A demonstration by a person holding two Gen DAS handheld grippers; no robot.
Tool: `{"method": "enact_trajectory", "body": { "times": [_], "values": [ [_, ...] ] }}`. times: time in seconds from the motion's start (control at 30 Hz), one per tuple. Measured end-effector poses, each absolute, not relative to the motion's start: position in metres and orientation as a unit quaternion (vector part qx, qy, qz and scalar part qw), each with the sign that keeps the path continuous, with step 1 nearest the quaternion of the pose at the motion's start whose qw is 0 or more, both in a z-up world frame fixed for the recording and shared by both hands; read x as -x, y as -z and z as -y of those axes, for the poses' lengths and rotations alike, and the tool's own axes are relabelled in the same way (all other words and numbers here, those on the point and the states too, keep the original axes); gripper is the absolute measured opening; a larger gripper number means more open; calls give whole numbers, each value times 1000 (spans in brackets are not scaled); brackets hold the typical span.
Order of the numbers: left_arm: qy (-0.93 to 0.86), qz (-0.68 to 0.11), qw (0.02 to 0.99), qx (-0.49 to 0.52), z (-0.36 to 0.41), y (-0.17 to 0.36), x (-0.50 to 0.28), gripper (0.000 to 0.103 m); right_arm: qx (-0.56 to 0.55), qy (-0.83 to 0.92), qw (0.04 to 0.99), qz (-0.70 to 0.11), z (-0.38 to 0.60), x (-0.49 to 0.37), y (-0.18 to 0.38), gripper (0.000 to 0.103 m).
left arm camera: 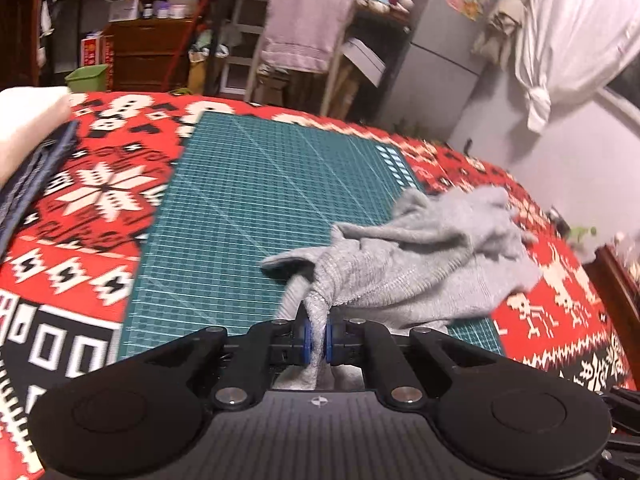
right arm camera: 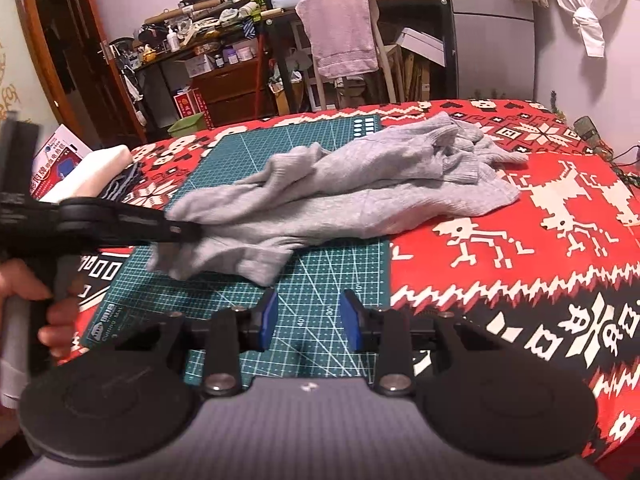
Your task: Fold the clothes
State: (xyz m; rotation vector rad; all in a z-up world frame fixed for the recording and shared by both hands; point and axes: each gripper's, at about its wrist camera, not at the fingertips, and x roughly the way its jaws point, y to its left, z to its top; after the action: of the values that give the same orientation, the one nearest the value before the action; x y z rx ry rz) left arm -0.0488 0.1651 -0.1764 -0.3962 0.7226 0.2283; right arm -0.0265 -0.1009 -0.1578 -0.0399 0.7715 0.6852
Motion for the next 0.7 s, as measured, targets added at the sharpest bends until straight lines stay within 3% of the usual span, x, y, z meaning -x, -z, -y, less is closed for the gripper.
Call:
{"method": "enact_trajectory", "body": {
  "times": [0.37,0.47,0.57,0.7],
  "values": [
    [-161,-331,899,235,-225,166,102,4,102,-351,870,-331,67,23,156,38],
    [-159,-325,900,243,-227,162,108,11,143,-364,866,-312,49,21,156,38],
    [-157,-321,901,244,-224,158,113,28,170,-392,852,-302,32,24,155,38],
    [-154,-320,902,246,-222,153,119,31,190,-451,819,-298,11,39,156,38]
  ]
}}
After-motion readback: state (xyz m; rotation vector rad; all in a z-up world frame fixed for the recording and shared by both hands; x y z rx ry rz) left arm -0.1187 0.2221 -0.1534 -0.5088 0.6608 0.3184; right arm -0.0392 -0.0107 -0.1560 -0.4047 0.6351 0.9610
